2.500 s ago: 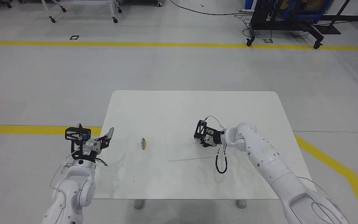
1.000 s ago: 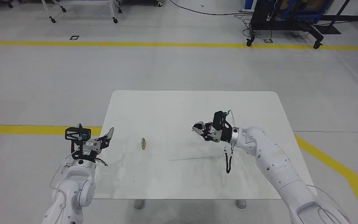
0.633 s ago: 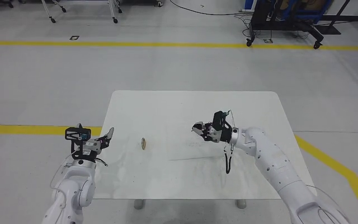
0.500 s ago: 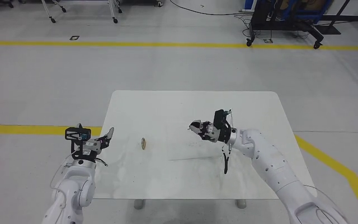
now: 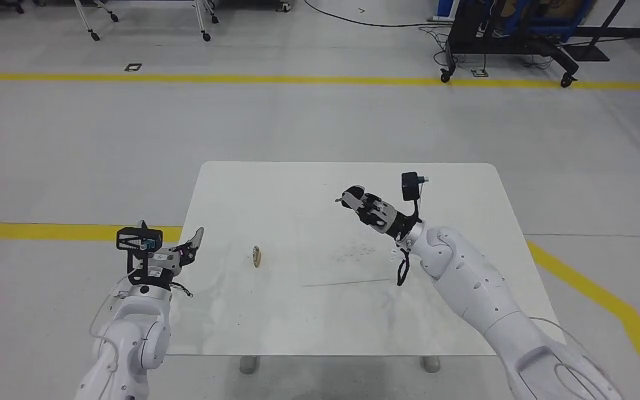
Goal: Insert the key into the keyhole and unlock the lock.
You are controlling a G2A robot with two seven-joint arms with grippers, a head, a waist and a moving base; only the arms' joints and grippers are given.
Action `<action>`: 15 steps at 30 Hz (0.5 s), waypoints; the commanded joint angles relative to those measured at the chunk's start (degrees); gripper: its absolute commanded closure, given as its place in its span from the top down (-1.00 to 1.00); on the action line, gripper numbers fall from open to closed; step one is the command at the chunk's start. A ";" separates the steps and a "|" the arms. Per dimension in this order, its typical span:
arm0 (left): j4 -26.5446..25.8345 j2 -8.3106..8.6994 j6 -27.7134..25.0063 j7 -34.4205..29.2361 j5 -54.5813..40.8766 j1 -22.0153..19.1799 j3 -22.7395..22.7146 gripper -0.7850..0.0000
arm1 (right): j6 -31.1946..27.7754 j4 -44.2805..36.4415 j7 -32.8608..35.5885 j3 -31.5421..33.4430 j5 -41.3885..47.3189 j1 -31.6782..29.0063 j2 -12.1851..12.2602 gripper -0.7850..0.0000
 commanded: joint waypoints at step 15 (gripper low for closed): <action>3.60 1.05 -34.44 -33.33 -43.65 -13.52 4.73 1.00 | 0.00 0.00 0.00 0.00 0.02 0.00 0.00 -1.00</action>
